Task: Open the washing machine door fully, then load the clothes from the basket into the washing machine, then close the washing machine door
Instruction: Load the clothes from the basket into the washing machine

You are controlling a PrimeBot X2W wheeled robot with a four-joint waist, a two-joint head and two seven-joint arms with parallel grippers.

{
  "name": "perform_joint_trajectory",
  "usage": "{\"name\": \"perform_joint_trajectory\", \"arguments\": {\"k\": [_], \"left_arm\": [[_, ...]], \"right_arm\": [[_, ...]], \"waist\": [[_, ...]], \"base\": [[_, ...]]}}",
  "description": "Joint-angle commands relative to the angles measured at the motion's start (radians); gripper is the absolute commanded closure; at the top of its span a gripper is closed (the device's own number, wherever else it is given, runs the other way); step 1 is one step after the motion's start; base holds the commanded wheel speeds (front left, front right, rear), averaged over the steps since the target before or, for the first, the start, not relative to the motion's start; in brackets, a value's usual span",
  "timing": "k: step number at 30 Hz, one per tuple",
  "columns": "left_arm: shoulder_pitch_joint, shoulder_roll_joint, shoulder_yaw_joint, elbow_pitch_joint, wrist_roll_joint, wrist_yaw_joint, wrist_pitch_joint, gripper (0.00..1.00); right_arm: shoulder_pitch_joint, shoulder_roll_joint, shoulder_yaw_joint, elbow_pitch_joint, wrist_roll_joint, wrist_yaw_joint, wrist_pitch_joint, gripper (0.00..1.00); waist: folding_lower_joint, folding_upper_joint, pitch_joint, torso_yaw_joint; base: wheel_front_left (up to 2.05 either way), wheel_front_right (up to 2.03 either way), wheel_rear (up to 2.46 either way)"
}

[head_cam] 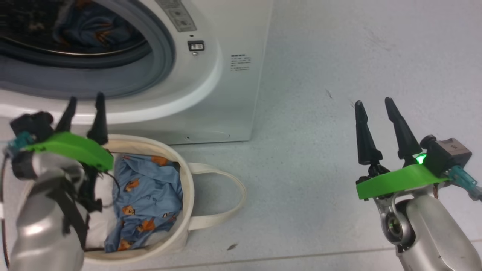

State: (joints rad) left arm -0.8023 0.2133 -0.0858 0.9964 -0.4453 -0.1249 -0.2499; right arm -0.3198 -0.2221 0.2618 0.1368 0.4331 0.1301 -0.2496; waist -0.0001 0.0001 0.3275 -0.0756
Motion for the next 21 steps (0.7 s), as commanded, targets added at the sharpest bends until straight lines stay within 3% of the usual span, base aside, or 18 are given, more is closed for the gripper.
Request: {"name": "perform_joint_trajectory", "arguments": {"k": [1, 11, 16, 21], "left_arm": [[0.051, 0.029, 0.022, -0.094, -0.009, -0.005, -0.012, 0.00], [0.308, 0.026, -0.006, -0.402, -0.025, -0.006, -0.012, 0.00], [0.430, 0.028, 0.046, -0.526, 0.005, -0.006, -0.012, 0.00], [0.532, 0.024, 0.096, -0.562, 0.052, -0.006, -0.012, 0.00]], "right_arm": [[0.009, 0.010, 0.022, -0.028, 0.006, 0.001, -0.012, 0.00], [0.033, 0.009, 0.056, -0.020, 0.010, 0.001, -0.012, 0.00], [0.060, 0.006, 0.081, -0.027, 0.024, 0.001, -0.012, 0.00], [0.083, 0.001, 0.088, -0.010, 0.015, 0.001, -0.012, 0.00]], "waist": [[0.0001, -0.0001, -0.029, 0.025], [0.0001, -0.0001, -0.132, 0.075], [0.0001, -0.0001, -0.188, 0.088], [0.0001, -0.0001, -0.232, 0.088]], "base": [[0.00, 0.00, 0.00], [0.00, 0.00, 0.00], [0.00, 0.00, 0.00], [0.00, 0.00, 0.00]]}}
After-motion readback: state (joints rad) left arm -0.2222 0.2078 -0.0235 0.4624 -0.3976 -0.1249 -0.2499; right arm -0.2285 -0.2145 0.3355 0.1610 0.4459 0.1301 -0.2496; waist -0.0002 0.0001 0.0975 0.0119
